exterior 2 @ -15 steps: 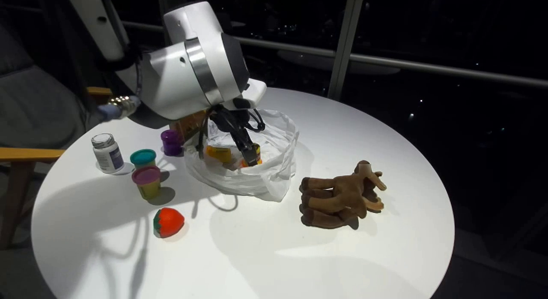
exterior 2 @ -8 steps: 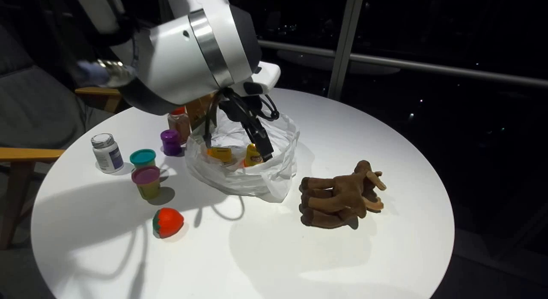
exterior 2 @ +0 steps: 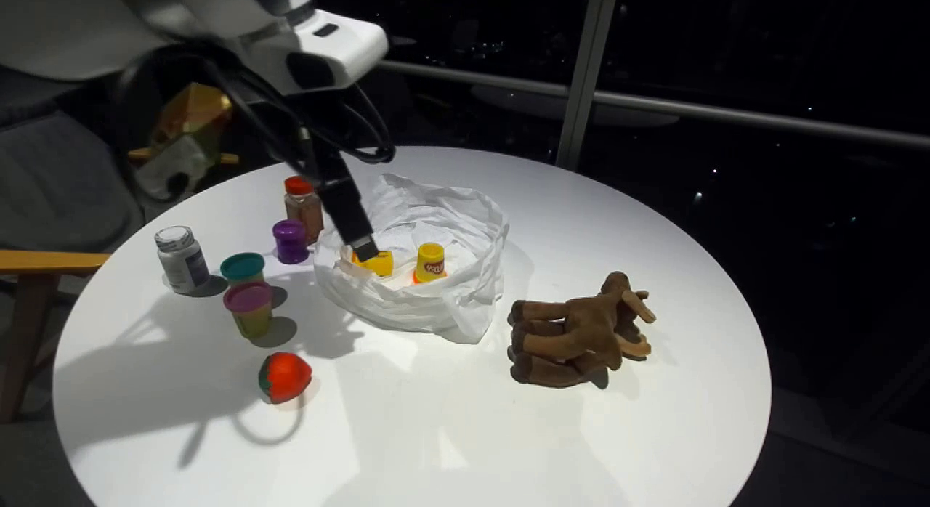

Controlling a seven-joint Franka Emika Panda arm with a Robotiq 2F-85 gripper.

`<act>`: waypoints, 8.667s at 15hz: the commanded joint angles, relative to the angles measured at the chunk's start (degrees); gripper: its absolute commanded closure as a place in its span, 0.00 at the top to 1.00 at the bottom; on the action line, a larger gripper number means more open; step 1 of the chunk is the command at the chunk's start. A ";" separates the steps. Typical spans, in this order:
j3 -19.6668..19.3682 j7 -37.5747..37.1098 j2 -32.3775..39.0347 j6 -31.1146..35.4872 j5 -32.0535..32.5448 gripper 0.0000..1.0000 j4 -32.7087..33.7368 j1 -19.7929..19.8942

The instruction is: Pick up the objects from the table and put them on the plastic

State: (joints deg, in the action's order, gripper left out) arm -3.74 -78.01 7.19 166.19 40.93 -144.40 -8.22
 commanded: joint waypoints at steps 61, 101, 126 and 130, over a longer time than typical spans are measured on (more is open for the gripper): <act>4.84 13.51 22.49 1.96 -10.26 0.21 19.32 11.38; -5.38 4.62 13.09 -3.30 25.23 1.00 4.09 -20.65; 0.13 31.17 11.10 -10.78 -16.36 0.19 20.44 -5.73; -0.44 30.84 20.19 -11.42 -23.06 0.19 30.45 -5.53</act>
State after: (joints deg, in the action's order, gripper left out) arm -4.85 -48.14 19.87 156.09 22.55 -122.85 -14.37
